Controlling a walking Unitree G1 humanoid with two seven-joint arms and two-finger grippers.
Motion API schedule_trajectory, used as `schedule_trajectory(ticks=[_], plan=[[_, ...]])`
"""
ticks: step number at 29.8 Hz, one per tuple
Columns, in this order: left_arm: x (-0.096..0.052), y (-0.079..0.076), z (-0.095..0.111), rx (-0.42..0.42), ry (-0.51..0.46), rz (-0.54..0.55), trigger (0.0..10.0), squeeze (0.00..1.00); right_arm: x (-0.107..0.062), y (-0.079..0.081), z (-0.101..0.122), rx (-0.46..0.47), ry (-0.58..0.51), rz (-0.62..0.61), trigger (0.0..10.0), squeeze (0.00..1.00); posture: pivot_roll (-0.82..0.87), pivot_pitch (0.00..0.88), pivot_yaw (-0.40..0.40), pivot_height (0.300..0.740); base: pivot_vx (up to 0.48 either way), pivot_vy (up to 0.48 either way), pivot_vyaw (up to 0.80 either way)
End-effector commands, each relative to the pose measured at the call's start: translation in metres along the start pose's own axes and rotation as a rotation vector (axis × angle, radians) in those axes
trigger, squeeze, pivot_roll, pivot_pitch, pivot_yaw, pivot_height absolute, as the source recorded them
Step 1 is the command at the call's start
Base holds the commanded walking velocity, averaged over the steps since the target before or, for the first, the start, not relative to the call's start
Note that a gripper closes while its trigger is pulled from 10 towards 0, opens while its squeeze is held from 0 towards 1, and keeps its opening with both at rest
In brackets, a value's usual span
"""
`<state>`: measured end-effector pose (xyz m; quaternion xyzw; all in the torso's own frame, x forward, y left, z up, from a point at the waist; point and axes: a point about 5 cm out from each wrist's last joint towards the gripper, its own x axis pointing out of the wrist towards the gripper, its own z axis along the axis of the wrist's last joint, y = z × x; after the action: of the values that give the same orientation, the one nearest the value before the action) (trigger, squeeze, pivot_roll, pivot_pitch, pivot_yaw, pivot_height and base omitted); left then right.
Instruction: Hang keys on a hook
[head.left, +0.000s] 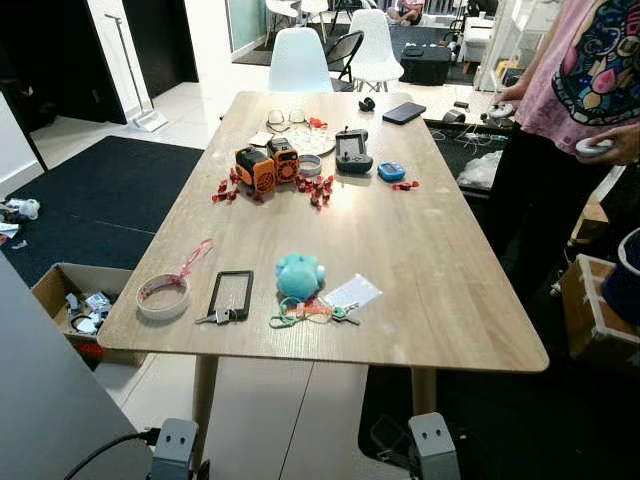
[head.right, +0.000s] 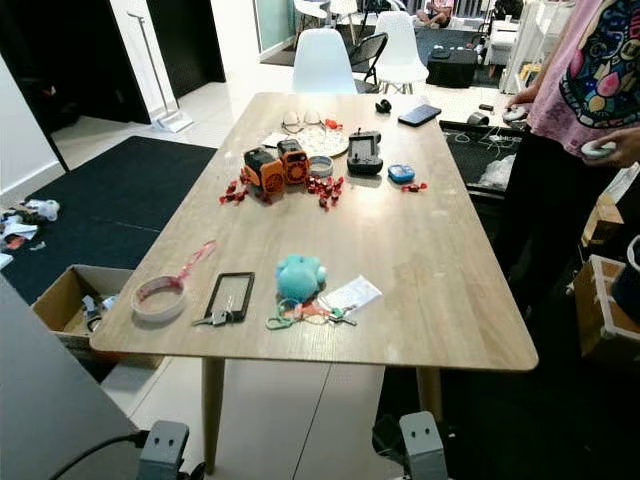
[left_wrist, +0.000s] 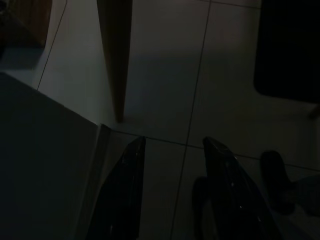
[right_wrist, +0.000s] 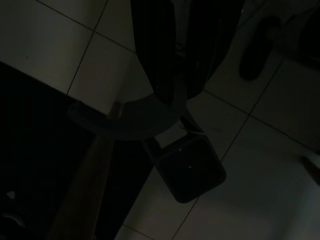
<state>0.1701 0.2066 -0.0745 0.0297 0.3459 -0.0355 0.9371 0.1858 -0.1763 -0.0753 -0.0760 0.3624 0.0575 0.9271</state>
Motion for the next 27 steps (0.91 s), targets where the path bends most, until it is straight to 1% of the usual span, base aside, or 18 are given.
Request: schedule_trajectory(ticks=[1,7,10,13,19,27], plan=[[-0.002,-0.003,-0.006,-0.008,0.027,-0.002,10.0,0.00,0.000,0.002,-0.003,0.001,0.014,0.005,10.0,0.00,0.05,0.041,-0.004,0.740,-0.382,0.000,0.00],[-0.002,-0.002,-0.006,-0.008,0.022,0.001,10.0,0.00,0.000,0.003,-0.001,0.001,0.009,0.010,10.0,0.00,0.05,0.040,-0.004,0.740,-0.381,0.000,0.00],[-0.004,0.000,-0.008,-0.008,0.022,0.002,10.0,0.00,0.000,0.004,-0.002,0.028,0.012,0.021,10.0,0.00,0.05,0.041,-0.004,0.740,-0.371,0.000,0.00],[-0.005,0.003,-0.009,-0.009,0.022,0.003,10.0,0.00,0.000,0.004,0.000,0.016,0.005,0.019,10.0,0.00,0.05,0.040,-0.003,0.740,-0.342,0.000,0.00],[-0.007,0.008,-0.009,-0.010,0.015,0.006,10.0,0.00,0.001,0.006,0.000,0.020,0.000,0.023,10.0,0.00,0.05,0.040,-0.001,0.740,0.000,0.000,0.00],[-0.007,0.008,-0.008,-0.002,0.001,0.000,10.0,0.00,0.001,0.007,0.001,0.024,-0.004,0.026,10.0,0.00,0.06,0.040,-0.002,0.740,0.000,0.000,0.00]])
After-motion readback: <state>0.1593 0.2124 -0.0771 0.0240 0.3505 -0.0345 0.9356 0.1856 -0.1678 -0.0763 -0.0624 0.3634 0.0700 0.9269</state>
